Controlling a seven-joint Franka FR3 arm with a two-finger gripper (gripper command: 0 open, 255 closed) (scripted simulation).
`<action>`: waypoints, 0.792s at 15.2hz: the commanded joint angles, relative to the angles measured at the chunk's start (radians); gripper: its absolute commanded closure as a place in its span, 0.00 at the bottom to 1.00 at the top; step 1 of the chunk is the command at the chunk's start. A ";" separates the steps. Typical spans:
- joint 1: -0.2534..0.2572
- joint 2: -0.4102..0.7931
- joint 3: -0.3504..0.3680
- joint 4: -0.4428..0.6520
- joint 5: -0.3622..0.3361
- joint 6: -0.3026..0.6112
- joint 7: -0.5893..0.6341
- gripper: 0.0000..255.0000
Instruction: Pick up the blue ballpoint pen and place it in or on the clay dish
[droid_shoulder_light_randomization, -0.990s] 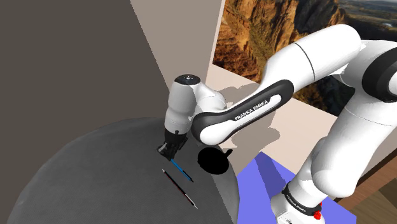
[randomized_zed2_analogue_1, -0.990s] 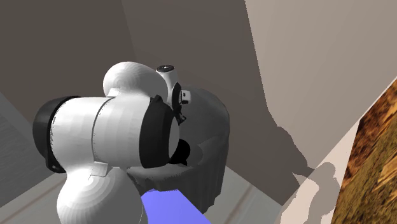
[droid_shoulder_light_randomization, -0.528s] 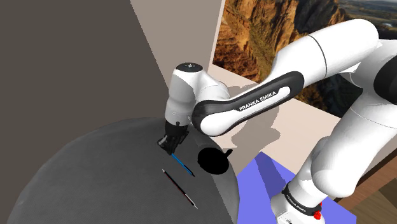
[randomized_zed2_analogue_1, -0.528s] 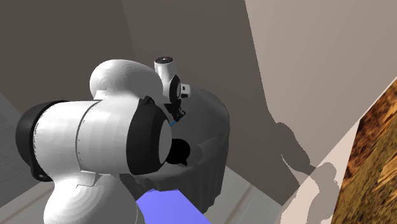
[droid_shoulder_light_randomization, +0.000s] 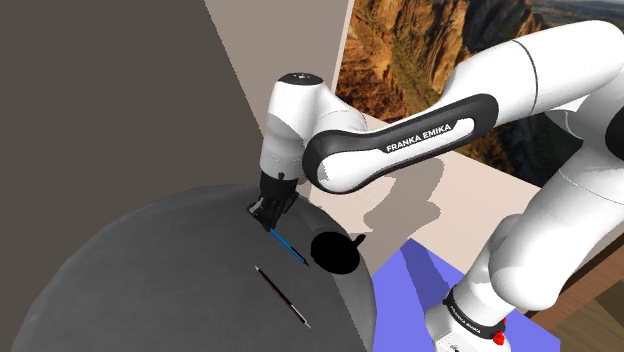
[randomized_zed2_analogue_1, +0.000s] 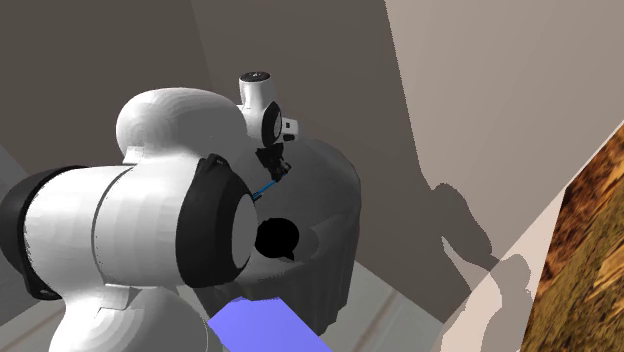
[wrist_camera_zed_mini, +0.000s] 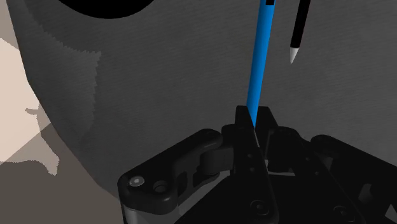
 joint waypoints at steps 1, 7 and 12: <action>-0.001 -0.012 -0.002 0.014 0.009 -0.025 -0.009 1.00; -0.002 -0.043 -0.007 0.067 0.028 -0.104 -0.024 1.00; -0.010 -0.210 -0.062 -0.075 0.119 -0.112 -0.137 1.00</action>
